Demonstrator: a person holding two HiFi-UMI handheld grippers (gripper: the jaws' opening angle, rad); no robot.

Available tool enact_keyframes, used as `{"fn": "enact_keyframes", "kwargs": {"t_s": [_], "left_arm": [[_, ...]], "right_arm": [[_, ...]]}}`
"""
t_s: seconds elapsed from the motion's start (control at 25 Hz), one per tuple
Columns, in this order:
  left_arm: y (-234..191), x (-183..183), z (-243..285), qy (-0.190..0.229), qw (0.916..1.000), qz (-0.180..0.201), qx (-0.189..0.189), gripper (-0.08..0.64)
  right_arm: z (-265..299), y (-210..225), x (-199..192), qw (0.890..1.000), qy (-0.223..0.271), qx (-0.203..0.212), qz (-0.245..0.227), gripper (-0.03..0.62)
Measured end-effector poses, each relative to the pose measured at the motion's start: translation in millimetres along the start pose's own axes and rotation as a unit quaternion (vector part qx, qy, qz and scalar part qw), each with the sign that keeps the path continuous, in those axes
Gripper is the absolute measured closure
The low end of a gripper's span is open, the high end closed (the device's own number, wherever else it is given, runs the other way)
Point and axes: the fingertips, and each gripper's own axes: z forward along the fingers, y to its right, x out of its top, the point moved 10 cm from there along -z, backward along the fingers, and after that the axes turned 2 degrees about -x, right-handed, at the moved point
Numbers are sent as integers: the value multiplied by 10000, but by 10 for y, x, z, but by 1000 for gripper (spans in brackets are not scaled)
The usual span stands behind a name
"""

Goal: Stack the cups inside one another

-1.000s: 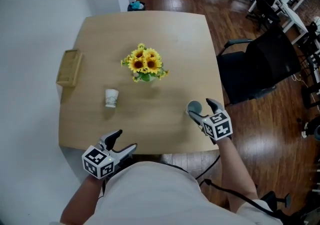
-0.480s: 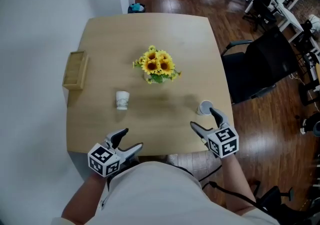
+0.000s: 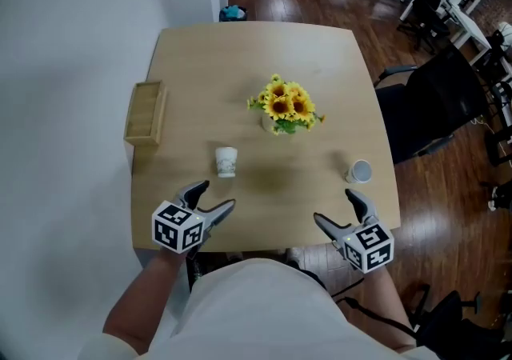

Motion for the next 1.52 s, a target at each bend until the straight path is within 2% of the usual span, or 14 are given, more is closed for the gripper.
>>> {"fn": "enact_keyframes", "kwargs": {"t_s": [0.2, 0.32, 0.4, 0.52, 0.64, 0.72, 0.8, 0.84, 0.88, 1.0, 1.16, 1.28, 1.4, 1.52], "left_arm": [[-612, 357, 344, -438, 9974, -333, 462, 186], [-897, 545, 673, -952, 9921, -523, 632, 172], [-1087, 575, 912, -1343, 9851, -833, 681, 161], [-1266, 552, 1225, -1714, 9719, -1477, 647, 117], [-1363, 488, 1483, -2208, 9589, -1521, 926, 77], [-1375, 421, 1602, -2442, 9521, -1553, 983, 63], [-1319, 382, 1686, -2606, 9495, -1516, 865, 92], [-1282, 371, 1713, -2654, 9496, -1464, 802, 164], [-1247, 365, 1727, -2657, 9506, -1420, 753, 193], [-1110, 400, 1685, -2394, 9599, -1306, 647, 206], [-785, 569, 1505, -1549, 9812, -1034, 506, 210], [-450, 681, 1373, -918, 9925, -712, 390, 210], [-85, 746, 1296, -398, 9984, -193, 356, 209], [307, 828, 1312, 64, 9987, 406, 290, 209]], "right_arm": [[-115, -218, -106, 9997, -78, -143, 183, 183], [-209, -283, -204, 9989, -132, -276, 354, 183], [-276, -309, -291, 9979, -162, -392, 488, 183], [-405, -312, -424, 9961, -194, -548, 668, 183], [-526, -277, -551, 9937, -169, -665, 889, 183], [-587, -241, -633, 9923, -175, -709, 997, 184], [-642, -187, -690, 9917, -186, -744, 1030, 183], [-665, -154, -711, 9916, -187, -755, 1037, 184], [-684, -121, -729, 9915, -184, -758, 1043, 184], [-732, -23, -756, 9920, -129, -726, 1027, 184], [-766, 118, -763, 9936, -29, -614, 947, 184], [-792, 218, -791, 9947, 21, -500, 896, 184], [-824, 327, -831, 9959, 41, -368, 820, 184], [-876, 437, -886, 9967, 47, -277, 764, 184]]}}
